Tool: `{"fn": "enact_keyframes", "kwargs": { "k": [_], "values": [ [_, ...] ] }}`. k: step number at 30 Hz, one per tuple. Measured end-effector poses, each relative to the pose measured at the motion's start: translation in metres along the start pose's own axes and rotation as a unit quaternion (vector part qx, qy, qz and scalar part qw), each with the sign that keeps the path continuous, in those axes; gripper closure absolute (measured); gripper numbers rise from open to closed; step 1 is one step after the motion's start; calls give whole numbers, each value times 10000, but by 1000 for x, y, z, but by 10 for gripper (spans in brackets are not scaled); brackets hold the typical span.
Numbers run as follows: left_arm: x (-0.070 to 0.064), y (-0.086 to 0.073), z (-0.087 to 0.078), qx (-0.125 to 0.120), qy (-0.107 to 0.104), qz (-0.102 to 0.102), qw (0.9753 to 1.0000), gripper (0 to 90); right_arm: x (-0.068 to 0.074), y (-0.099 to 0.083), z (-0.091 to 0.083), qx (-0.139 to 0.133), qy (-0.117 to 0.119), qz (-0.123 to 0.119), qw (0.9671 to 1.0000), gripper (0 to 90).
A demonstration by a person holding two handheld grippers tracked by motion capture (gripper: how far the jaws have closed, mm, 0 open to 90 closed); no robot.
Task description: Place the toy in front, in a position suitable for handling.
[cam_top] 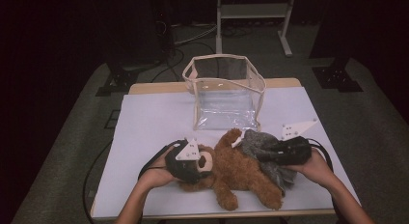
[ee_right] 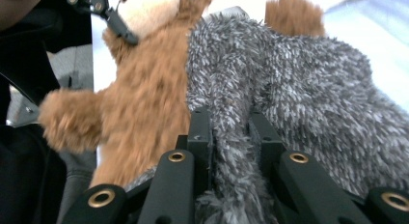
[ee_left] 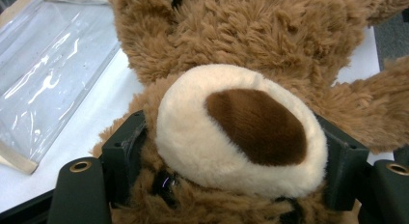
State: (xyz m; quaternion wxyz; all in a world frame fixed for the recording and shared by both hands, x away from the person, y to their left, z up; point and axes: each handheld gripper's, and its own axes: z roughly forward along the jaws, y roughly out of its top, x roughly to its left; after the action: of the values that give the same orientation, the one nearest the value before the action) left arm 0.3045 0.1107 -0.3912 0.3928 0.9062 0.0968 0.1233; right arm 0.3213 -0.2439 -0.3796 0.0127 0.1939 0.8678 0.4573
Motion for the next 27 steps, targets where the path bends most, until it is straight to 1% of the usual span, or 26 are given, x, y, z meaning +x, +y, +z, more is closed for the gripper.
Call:
{"fn": "enact_keyframes", "kwargs": {
  "k": [1,2,3,4,6,7,9,10,11,13,14,15,16,17,19,20,21,22,23,24,25,27],
  "values": [
    [0,0,0,0,0,0,10000,266,0,0,0,0,0,0,10000,744],
    [1,0,0,21,19,-19,10000,266,0,-7,-2,-8,8,69,10000,744],
    [1,1,0,31,27,-39,10000,266,3,-21,-5,26,24,177,9998,744],
    [1,1,1,48,34,-59,10000,266,5,-25,-5,27,45,208,9998,744],
    [1,3,2,60,49,-60,10000,266,9,-30,-9,48,68,202,9998,744],
    [0,3,3,68,55,-81,9999,267,12,-29,-12,32,56,167,9998,744],
    [0,5,4,81,69,-109,9999,268,19,-20,-18,-61,58,36,10000,744],
    [0,5,4,81,69,-109,9999,269,19,-20,-18,-61,58,36,10000,744],
    [0,7,5,94,79,-117,9999,270,27,-5,-20,-148,118,-183,9997,745],
    [0,8,5,91,104,-140,9998,270,38,14,-15,-132,202,-446,9987,744],
    [0,8,6,98,115,-141,9998,270,43,22,-10,-101,257,-570,9980,744],
    [0,8,6,98,115,-141,9998,270,43,22,-10,-101,257,-570,9980,744],
    [0,8,5,92,130,-160,9997,270,48,29,-3,-43,308,-677,9972,744],
    [0,7,5,88,138,-162,9997,269,54,40,15,177,344,-908,9951,744],
    [0,7,4,66,162,-163,9997,265,53,41,27,351,330,-977,9940,745],
    [0,6,3,43,189,-164,9997,257,51,39,32,429,301,-960,9940,747],
    [0,6,3,43,189,-164,9997,244,51,39,32,429,301,-960,9940,747],
    [1,6,1,5,207,-171,9996,227,44,33,35,459,238,-847,9951,753],
    [1,6,1,5,207,-171,9996,217,44,33,35,459,238,-847,9951,753],
    [2,8,-3,-60,192,-150,9997,208,37,27,30,399,207,-665,9968,756],
    [2,9,-6,-74,210,-124,9997,202,34,24,27,367,198,-566,9975,757],
    [2,10,-13,-104,251,-117,9996,201,28,20,22,367,122,-477,9981,757]
  ]
}}
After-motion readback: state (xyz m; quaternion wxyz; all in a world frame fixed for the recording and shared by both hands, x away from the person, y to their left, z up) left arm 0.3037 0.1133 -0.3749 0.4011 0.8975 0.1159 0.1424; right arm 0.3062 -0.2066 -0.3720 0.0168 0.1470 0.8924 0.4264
